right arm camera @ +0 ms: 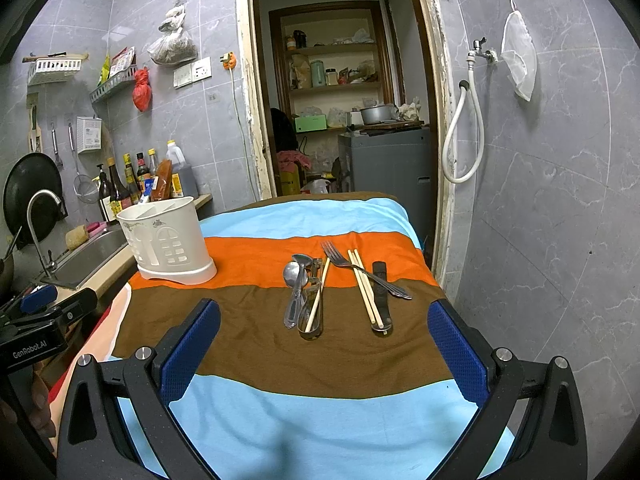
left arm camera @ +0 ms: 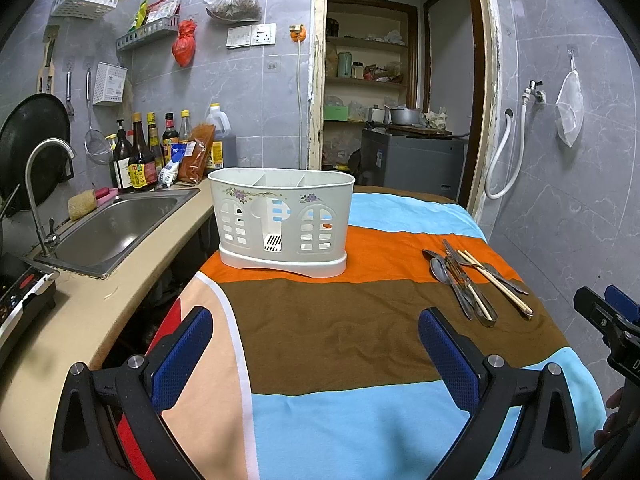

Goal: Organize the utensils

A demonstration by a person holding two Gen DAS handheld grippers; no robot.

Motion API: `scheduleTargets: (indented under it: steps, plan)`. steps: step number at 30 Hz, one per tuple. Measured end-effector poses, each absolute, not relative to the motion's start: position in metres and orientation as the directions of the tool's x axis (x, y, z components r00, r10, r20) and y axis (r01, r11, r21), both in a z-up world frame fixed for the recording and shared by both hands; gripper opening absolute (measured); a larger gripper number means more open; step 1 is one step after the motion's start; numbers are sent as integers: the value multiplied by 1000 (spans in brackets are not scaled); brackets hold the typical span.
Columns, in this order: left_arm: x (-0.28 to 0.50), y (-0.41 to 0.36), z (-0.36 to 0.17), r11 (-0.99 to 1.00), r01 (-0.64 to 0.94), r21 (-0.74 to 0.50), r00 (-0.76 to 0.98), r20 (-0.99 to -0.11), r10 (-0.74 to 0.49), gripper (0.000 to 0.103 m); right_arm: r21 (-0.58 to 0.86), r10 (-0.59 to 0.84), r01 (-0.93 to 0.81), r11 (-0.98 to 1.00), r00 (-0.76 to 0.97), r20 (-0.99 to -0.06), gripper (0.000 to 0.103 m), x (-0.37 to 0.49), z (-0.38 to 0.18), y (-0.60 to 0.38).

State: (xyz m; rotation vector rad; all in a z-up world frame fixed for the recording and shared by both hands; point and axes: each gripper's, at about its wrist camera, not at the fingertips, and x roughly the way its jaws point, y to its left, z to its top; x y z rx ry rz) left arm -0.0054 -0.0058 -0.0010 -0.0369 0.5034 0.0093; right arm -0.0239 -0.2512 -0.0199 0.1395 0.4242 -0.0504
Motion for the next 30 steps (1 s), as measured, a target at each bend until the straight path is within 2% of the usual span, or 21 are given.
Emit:
scheduleTargets:
  steps: [20,30]
  plan:
    - [12,-20,2,999,40,-21,873,-485,-46,103,107,-48,101,989,909,-415,102,-24,-20,-248]
    - [48,-53,17,998,52,-31,881,-470,-61,103,57,-20,49,997,898,-439,102,-1,-7,-265]
